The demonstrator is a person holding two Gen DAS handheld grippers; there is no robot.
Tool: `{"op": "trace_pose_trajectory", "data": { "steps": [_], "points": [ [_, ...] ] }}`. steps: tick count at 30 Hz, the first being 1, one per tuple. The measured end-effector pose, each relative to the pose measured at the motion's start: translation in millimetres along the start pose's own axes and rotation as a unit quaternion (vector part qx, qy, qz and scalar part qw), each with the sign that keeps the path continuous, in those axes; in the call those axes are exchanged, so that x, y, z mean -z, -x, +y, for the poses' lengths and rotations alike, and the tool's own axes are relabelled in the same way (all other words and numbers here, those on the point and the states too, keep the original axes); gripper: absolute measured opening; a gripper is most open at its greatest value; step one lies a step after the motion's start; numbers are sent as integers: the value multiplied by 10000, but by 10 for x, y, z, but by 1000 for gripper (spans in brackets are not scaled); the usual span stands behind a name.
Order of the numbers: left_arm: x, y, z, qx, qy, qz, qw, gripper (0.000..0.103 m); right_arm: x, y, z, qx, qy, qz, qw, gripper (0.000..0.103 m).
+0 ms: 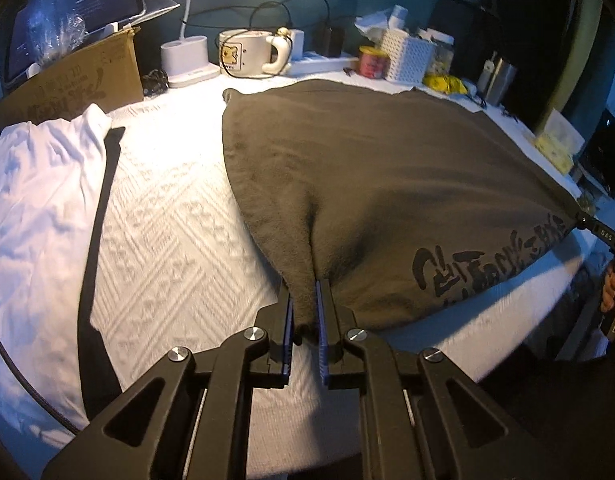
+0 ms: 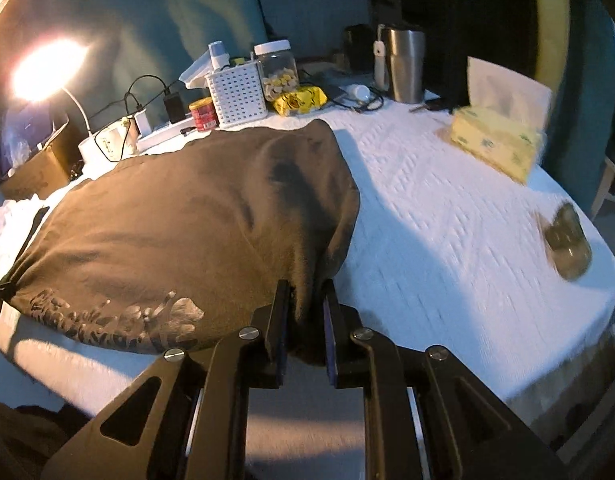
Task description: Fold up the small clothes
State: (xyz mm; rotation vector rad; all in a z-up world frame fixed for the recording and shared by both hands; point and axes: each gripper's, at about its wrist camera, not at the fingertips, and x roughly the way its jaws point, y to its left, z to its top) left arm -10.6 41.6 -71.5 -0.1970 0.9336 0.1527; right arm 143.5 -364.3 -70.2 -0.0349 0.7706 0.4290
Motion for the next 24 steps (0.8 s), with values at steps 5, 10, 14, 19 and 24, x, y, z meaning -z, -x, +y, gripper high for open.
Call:
{"op": "trace_pose_trajectory", "data": {
  "steps": [5,10,14,19,24],
  "points": [
    [44,53,-50,-95,-160,1,9998,9,186,88,-38,-26,-123,78,9999,16],
    [81,-17,-36,-169,-197,108,9996,9,268,97,-28,-15,-183,81,9998,16],
    [120,-96,-14,-180,-182,238,9994,9,314,40,-53,-8,-225,118,9997,16],
    [92,-96,61,-214,105,419,9988,16,328,30,-108,-91,-338,105,9993,16],
    [-20,141,93,-479,149,177,9986,23,304,43,-155,-179,-522,165,9983,21]
  ]
}}
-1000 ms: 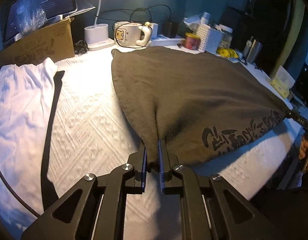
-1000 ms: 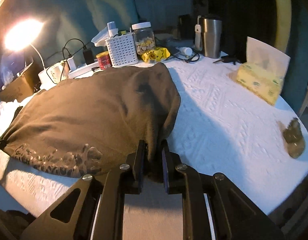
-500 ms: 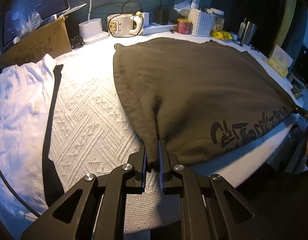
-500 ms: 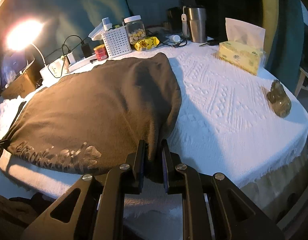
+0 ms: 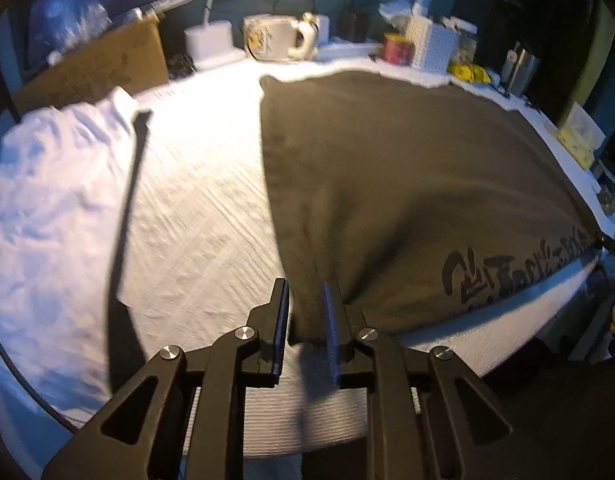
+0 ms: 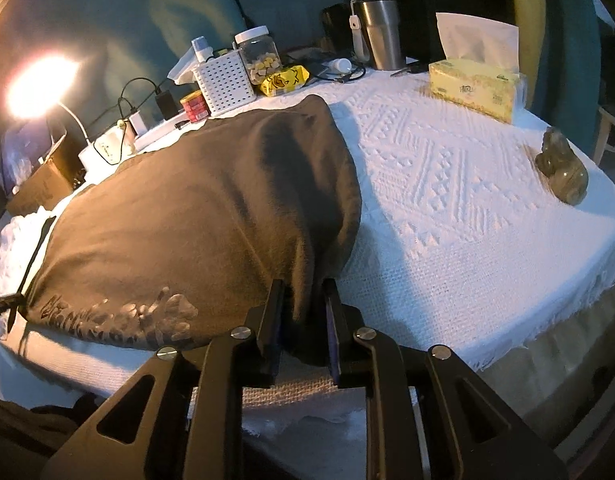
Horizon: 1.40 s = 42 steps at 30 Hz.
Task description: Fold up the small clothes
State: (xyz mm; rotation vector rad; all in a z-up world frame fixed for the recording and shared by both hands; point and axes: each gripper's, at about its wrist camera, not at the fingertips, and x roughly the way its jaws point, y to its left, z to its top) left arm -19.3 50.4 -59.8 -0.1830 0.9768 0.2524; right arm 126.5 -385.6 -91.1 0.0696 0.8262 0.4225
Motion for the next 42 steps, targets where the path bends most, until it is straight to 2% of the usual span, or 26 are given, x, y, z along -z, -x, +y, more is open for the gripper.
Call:
{"op": "trace_pose_trajectory", "data": {
  "steps": [1,2,3,4,9,11,12,13,21,24,30,42],
  "points": [
    [-25,32,23,-33,32,-69,10000,38,-12,15,1,13,-3,-16,10000,21],
    [-56,64,51,-80,88,-162,9998,48,-26,44,5,30,-1,-65,10000,22],
    [-91,96,85,-151,185,-296,9993,65,-43,72,12,53,18,-110,9999,25],
    [-124,115,123,-201,304,-427,9984,70,-63,97,15,89,39,-136,9999,26],
    [-273,-35,165,-223,478,-371,9979,70,-148,155,-67,217,-26,-176,9996,28],
    [-332,-108,120,-205,427,-344,9983,70,-174,147,-120,261,-81,-163,9995,36],
    [-361,-135,96,-178,406,-335,9985,70,-184,140,-140,285,-103,-152,9994,43],
    [-388,-145,76,-160,392,-327,9986,70,-193,131,-163,299,-133,-139,9994,46],
    [-655,-316,-69,113,235,-374,9990,70,-230,50,-201,308,-373,35,9988,46],
    [-733,-388,-103,197,134,-389,9990,70,-192,78,-181,337,-524,75,9980,63],
    [-792,-453,-96,385,-67,-449,9982,70,-67,110,-47,238,-854,208,9958,64],
    [-782,-564,265,471,150,-473,9977,70,137,199,103,365,-1395,542,9881,65]
  ]
}}
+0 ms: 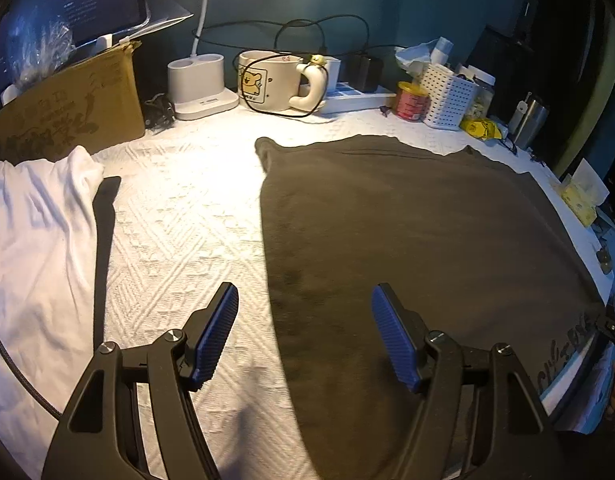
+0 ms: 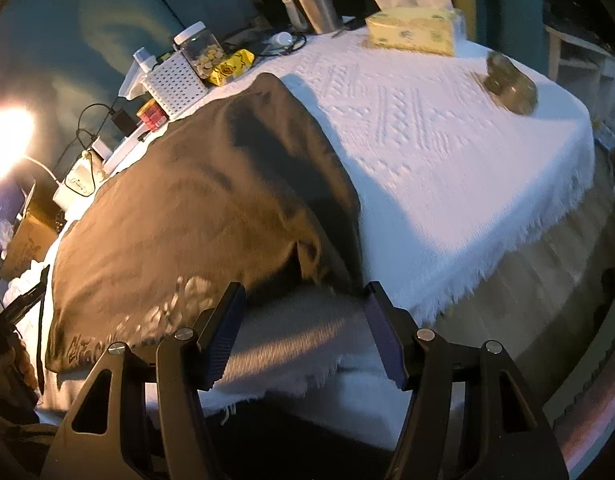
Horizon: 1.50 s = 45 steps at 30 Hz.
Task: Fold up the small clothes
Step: 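Open both grippers and release the shirt edge, then grasp one end of the folded shirt with the right gripper and lift it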
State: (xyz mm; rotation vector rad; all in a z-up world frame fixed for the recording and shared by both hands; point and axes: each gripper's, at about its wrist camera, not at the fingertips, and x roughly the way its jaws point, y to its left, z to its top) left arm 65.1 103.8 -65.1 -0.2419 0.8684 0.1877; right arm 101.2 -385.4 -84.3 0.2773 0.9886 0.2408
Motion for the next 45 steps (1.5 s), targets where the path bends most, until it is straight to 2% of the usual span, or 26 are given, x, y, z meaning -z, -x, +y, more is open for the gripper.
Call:
{"op": "trace_pose_trajectory", "data": {
  "steps": [2,4,12,23,27,35,39,40,44,45],
  "points": [
    [-9,-12,45,11,14,1,10000,70,30,0,24,-68,-94,41,9999,65],
    [-21,-17,90,18,36,-8,10000,70,29,-19,63,-75,-125,2,9999,72],
    [-41,-9,277,-73,201,18,9998,70,-136,-233,238,-187,-292,-320,9989,81],
    [-100,-72,390,-332,402,161,9985,70,-477,-578,438,-132,-96,-702,9974,83],
    [-125,-95,367,-386,440,205,9981,70,-577,-698,522,-121,227,-720,9971,83],
    [-212,-140,298,-440,429,269,9977,70,-686,-846,631,-232,386,-768,9960,82],
    [-264,-162,254,-454,370,296,9978,70,-711,-908,709,-420,618,-646,9951,65],
    [-275,-169,243,-460,359,301,9978,70,-713,-915,734,-410,695,-641,9947,57],
    [-323,-195,207,-465,332,324,9978,70,-734,-970,816,-435,925,-513,9934,35],
    [-337,-197,194,-469,322,329,9978,70,-754,-993,832,-456,973,-473,9931,27]
  ]
}}
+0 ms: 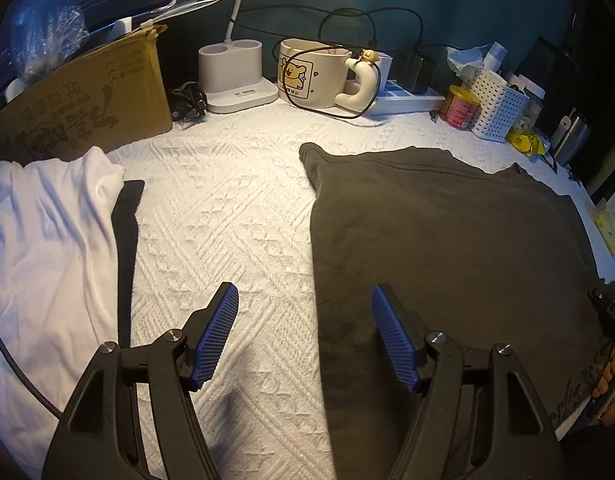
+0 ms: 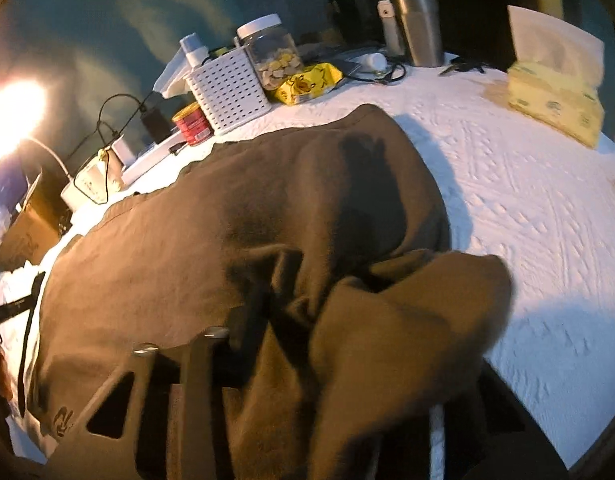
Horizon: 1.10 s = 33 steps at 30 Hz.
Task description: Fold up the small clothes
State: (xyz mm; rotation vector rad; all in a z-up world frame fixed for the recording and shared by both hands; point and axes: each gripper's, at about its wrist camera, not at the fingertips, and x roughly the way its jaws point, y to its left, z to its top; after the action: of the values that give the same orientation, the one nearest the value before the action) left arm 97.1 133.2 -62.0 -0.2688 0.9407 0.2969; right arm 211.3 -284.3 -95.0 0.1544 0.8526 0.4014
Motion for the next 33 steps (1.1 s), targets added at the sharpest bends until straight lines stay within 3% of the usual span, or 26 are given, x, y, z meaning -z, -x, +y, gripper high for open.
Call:
{"op": "trace_pose_trajectory", "data": {
  "steps": [4,7,9,10,13,18,28,33],
  "points": [
    [-38,38,-53,-59,-47,-15,10000,70,-52,-66,-41,-413,-53,82,9991,19],
    [-54,68,-66,-128,-6,-31,9999,70,-73,-96,-191,-833,-448,157,9954,17],
    [-63,75,-79,-160,23,-31,9999,70,-77,-144,-367,-1386,-957,290,9853,17],
    [-70,78,-98,-173,28,-32,9998,70,-71,-188,-496,-1778,-1318,382,9745,15],
    [-96,78,-172,-182,-11,-21,9998,70,-51,-189,-662,-2199,-1724,337,9596,13],
    [-144,73,-342,-98,-155,-65,9998,70,-69,-127,-737,-2132,-1766,265,9606,13],
    [-159,76,-459,67,-232,-167,9996,70,-169,137,-1012,-1388,-1645,-74,9765,13],
    [-132,72,-430,165,-207,-198,9995,70,-239,273,-966,-1047,-1400,-248,9843,13]
  ]
}}
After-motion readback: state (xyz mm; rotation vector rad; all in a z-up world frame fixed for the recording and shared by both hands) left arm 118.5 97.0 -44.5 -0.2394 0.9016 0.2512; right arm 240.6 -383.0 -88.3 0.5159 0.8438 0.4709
